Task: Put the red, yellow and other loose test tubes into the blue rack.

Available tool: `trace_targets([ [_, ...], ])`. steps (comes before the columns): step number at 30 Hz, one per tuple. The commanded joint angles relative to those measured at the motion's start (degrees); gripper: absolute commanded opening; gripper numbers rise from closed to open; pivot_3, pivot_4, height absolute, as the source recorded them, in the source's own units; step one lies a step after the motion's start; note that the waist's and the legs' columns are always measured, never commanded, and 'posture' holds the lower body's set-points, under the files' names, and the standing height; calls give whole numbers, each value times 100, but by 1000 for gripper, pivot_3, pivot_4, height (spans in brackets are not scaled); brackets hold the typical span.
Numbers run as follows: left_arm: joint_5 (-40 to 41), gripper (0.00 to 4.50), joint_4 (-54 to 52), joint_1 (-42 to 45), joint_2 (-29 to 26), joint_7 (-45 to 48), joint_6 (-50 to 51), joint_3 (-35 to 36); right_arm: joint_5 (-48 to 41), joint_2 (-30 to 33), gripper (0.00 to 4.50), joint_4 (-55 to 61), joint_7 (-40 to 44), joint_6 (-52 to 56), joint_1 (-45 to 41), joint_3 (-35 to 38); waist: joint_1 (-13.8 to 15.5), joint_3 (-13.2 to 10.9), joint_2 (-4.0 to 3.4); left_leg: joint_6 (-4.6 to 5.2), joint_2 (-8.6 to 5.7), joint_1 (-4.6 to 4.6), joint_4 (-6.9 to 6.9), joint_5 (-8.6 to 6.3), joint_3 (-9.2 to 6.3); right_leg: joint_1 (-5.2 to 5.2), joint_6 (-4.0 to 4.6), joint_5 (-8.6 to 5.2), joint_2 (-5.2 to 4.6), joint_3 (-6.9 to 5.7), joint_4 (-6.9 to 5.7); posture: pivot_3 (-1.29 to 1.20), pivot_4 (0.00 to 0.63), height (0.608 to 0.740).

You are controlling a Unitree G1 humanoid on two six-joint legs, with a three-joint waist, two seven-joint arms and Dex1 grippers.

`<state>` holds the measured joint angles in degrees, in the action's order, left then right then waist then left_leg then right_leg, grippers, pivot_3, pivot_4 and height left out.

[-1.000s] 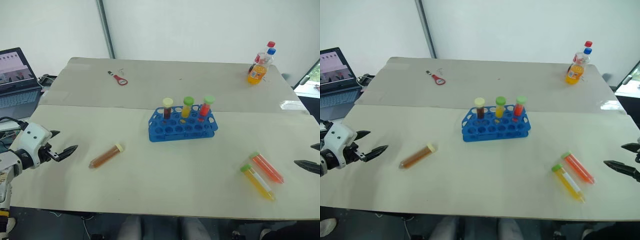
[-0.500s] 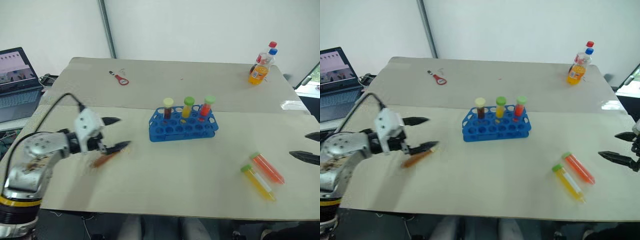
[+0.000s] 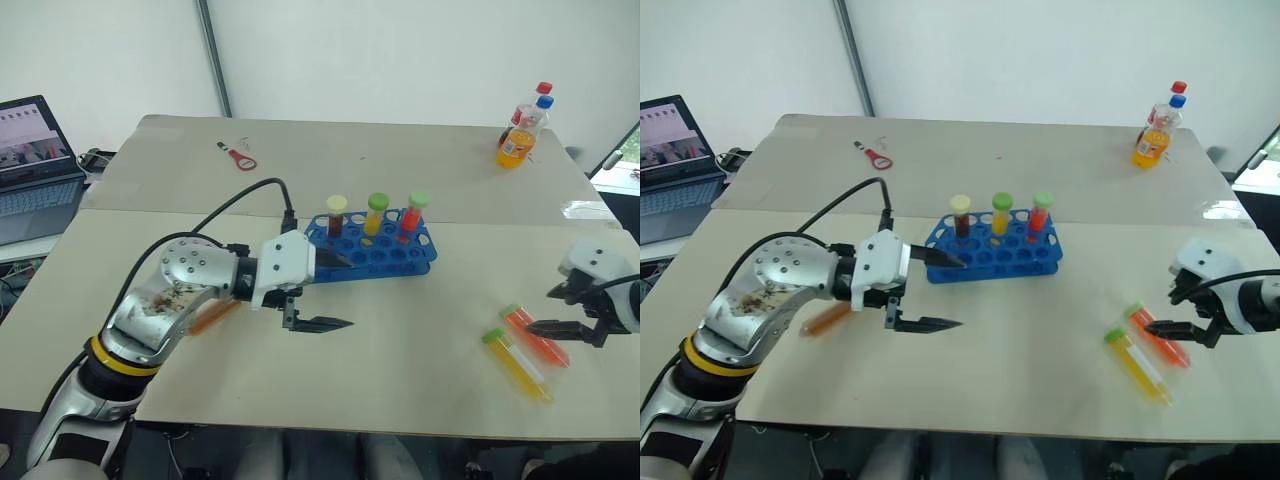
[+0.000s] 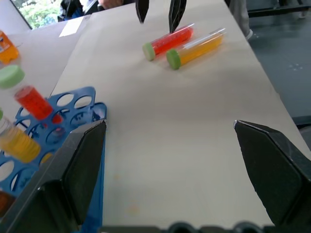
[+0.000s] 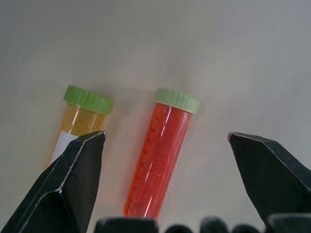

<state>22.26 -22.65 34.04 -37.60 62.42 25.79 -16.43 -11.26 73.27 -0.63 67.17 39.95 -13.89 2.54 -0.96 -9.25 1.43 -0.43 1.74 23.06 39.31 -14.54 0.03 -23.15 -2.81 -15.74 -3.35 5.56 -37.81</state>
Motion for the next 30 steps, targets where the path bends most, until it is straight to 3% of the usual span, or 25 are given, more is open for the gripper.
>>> trace_targets([
  [1, -170, 4459, 8, 151, 200, 62, -271, -194, 436, -88, 4500, -454, -92, 508, -692, -643, 1, -1, -1, 0, 0, 1, 1, 0, 0, 0, 0, 0, 0, 0, 1, 0, 150, 719],
  [12, -423, 4459, 234, 266, 617, 128, -468, -386, 806, -469, 4500, -1498, 108, 972, -1649, -1550, 14, -2, -7, 1, -1, 9, 6, 0, -3, -6, 0, 0, -2, -3, -2, 0, 150, 719],
  [15, -472, 4500, 231, 240, 685, 113, -494, -420, 812, -608, 3704, -1668, 188, 1088, -1701, -1636, 15, -2, -9, 1, -1, 9, 6, 0, -4, -6, 0, 0, -1, -3, -4, 0, 150, 719],
  [23, -531, 4500, 303, 211, 671, 108, -537, -364, 771, -693, 1062, -1826, 278, 1137, -1807, -1647, 19, -1, -9, 1, -1, 10, 13, 0, -8, -3, 0, 0, -2, -5, -6, 0, 150, 719],
  [27, -275, 4500, 408, 22, 594, 51, -275, -61, 390, -588, 1024, -1245, 459, 1334, -1797, -1284, 13, -3, -14, 2, -1, 10, 14, -1, -8, -4, 0, 0, -1, -5, -8, 0, 150, 719],
  [30, -165, 4500, 420, -263, 356, 14, -198, 321, -153, -726, 1024, -375, 256, 1418, -1775, -445, -36, -6, -24, 3, 1, 10, 13, -1, -8, -10, 0, 0, 0, -3, -14, 0, 150, 719],
])
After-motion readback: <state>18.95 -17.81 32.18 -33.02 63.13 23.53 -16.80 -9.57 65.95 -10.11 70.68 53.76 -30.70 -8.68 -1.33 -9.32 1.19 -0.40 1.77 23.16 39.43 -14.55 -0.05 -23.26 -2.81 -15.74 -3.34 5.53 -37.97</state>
